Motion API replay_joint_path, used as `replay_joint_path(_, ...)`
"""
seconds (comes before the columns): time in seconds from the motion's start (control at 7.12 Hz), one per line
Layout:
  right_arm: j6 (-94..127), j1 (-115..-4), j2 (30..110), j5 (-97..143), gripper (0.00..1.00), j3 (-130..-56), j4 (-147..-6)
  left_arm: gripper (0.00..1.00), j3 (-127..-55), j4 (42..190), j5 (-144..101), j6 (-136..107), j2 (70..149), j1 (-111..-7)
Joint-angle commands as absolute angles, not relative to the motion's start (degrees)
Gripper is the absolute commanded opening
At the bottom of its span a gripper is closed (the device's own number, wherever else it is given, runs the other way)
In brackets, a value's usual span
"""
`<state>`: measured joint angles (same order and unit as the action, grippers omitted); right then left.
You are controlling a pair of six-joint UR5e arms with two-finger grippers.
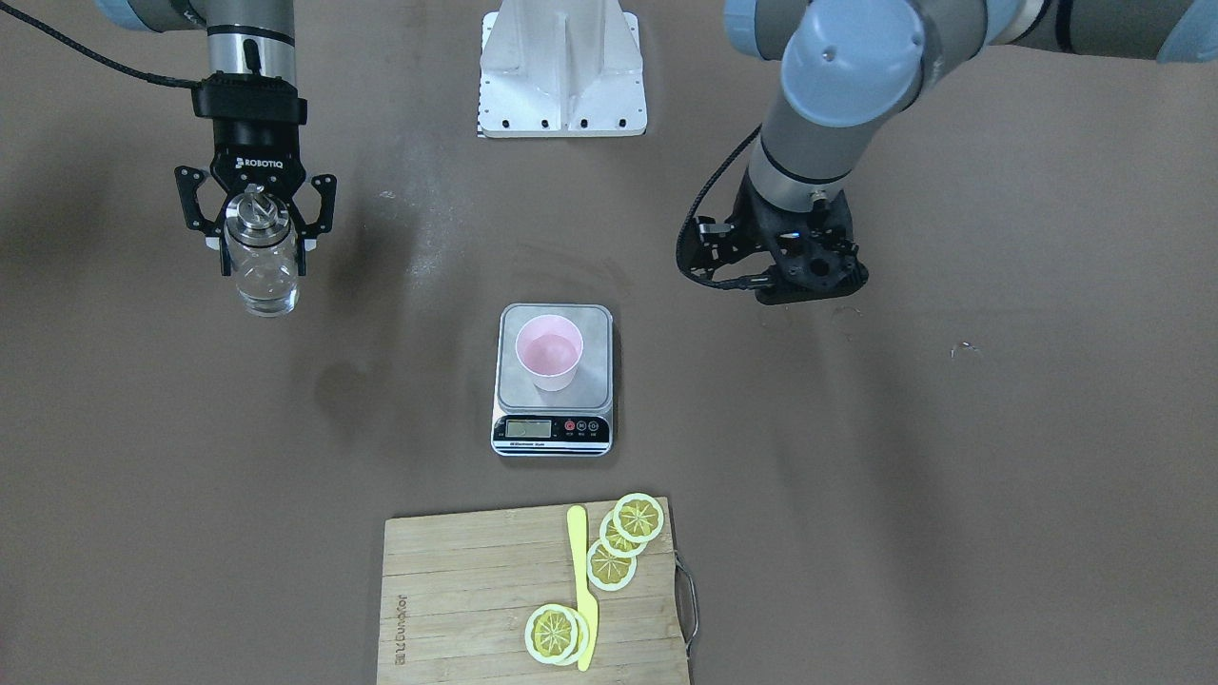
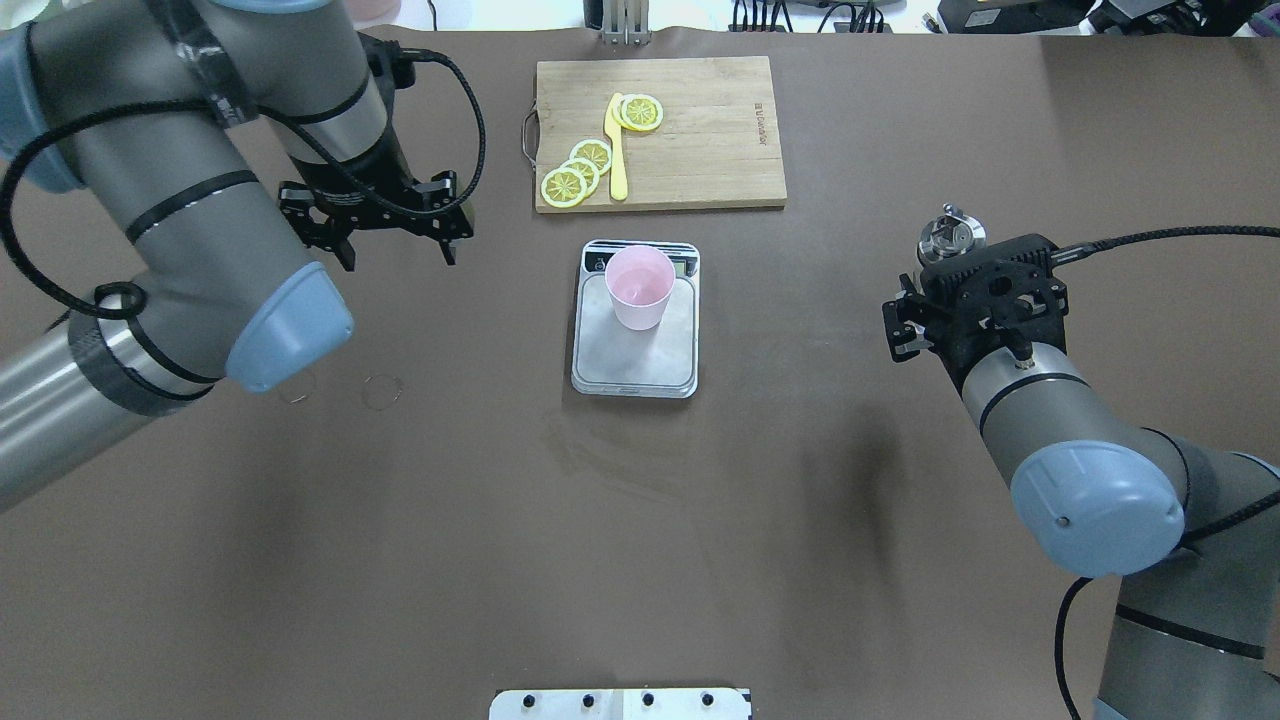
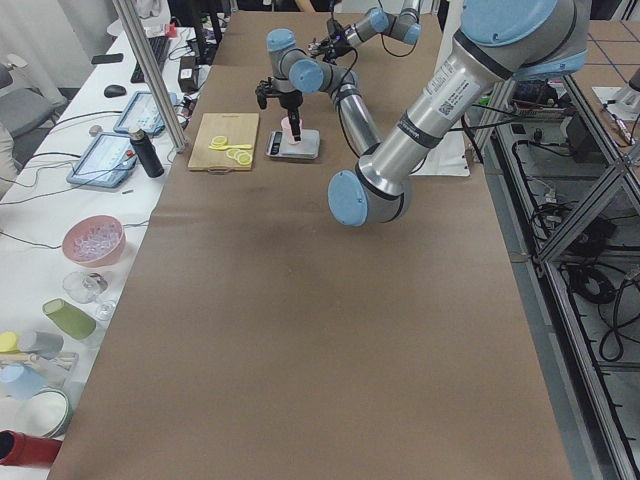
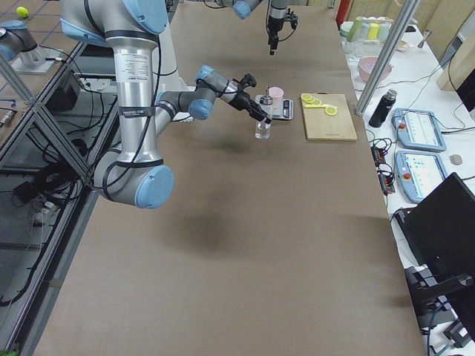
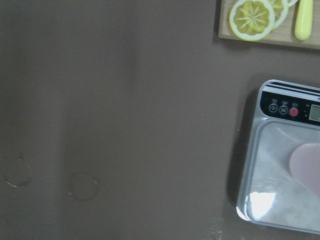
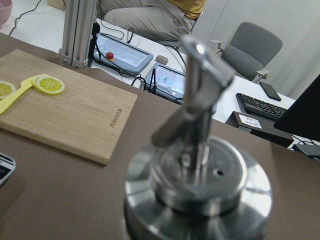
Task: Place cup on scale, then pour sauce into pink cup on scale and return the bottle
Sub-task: 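Open the left gripper and withdraw it while the right gripper lifts the bottle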
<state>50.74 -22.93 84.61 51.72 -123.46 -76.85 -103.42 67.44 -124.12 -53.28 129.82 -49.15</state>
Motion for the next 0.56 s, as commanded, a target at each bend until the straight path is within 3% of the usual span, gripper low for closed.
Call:
replay_joint_path(0.0,49.5,-24.9,81.2,52.4,0.00,-121.7,-82.6,0.98,-104.9,66.9,-124.5,-41.5,124.0,-55.8)
replay_joint_path(0.42,31.8,-27.6,71.1,51.8,0.00,-110.5,-86.0,0.98,-104.6,67.1,-127.9,-29.0,115.9,-66.1)
